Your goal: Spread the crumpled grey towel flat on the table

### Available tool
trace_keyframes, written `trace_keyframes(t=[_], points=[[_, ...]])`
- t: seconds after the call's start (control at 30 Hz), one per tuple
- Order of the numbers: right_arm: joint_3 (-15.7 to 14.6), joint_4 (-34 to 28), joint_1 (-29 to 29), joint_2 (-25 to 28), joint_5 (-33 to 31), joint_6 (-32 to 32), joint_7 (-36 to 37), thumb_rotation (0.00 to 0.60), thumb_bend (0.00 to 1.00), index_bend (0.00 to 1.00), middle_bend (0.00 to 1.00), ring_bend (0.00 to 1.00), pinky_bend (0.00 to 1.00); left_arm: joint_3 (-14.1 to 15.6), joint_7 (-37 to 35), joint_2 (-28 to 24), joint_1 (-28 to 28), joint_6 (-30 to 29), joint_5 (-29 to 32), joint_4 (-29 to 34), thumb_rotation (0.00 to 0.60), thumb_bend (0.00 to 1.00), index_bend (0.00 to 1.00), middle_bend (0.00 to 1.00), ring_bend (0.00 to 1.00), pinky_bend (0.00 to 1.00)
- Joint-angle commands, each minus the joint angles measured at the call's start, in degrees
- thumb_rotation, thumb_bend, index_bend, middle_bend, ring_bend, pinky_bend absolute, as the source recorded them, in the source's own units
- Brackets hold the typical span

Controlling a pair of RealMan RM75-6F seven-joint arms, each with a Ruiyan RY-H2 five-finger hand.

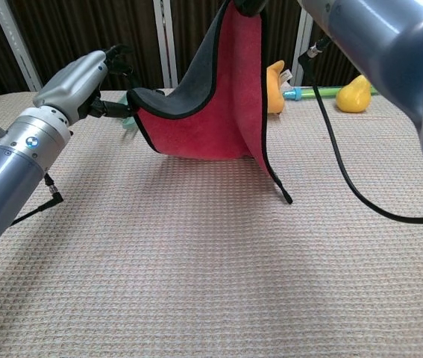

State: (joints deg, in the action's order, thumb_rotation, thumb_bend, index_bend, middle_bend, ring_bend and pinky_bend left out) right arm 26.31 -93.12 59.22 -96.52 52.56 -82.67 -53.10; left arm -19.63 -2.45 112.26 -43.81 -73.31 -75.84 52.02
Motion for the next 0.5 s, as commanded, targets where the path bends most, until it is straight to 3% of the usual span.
trace_keyframes(t=[0.03,0.5], points=[[-0.74,-0.93,-0.94,0.91,0.2,0.0,0.55,0.6,0.55,0.65,0.22,0.12,0.07,-0.4,0.47,-1.65,0.65,-0.15,0.45,2.16,0.6,0.44,0.53,0.06,0.0,0.07],[-1.74,-1.51,-5.16,4.52,-0.83,1.55,5.88,0.6,0.55,0.66,0.22,0.12,0.07,-2.44,4.06,-6.62,1.15,-0.31,2.23,12.12,0.6,0.44,0.53,0.06,0.0,0.07]])
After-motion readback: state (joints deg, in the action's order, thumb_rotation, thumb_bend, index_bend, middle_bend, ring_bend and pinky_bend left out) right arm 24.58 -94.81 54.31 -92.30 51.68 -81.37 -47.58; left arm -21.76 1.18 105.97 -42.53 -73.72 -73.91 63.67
